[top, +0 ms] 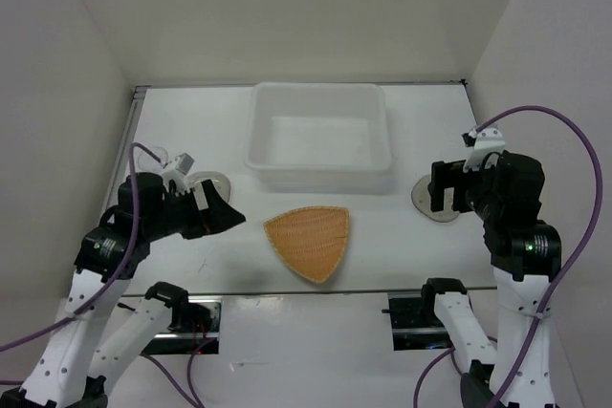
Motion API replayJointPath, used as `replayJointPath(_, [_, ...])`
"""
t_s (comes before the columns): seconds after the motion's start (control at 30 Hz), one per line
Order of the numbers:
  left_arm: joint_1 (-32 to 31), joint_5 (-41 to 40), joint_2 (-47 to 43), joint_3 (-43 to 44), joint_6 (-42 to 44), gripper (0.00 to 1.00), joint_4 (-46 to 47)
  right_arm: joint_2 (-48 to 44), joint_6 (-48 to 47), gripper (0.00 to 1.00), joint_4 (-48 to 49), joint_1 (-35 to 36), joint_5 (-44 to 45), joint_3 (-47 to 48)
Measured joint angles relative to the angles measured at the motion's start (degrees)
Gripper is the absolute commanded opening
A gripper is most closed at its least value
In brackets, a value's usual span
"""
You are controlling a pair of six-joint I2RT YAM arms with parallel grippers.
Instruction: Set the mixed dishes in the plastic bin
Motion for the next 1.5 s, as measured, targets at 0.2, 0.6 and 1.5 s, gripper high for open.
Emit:
replayJointPath(0.2, [-4.9, 8.98, 4.37, -12.09, -2.8, 1.0, 2.78, 0.5, -6.34, 1.0, 0.26, 0.11, -12.72, -1.11])
replayJointPath(0.6, [-9.64, 13.18, -12.2, -33.81, -20.24, 1.0, 10.6, -1.46, -9.31, 1.0, 0.28, 0.37, -16.68, -1.11])
replayJointPath(1.5, [-18.29, -7.74, 19.41, -25.62, -32.76, 1.0, 26.18, -1.86, -10.21, 1.0, 0.26, 0.87, -17.86, -1.11])
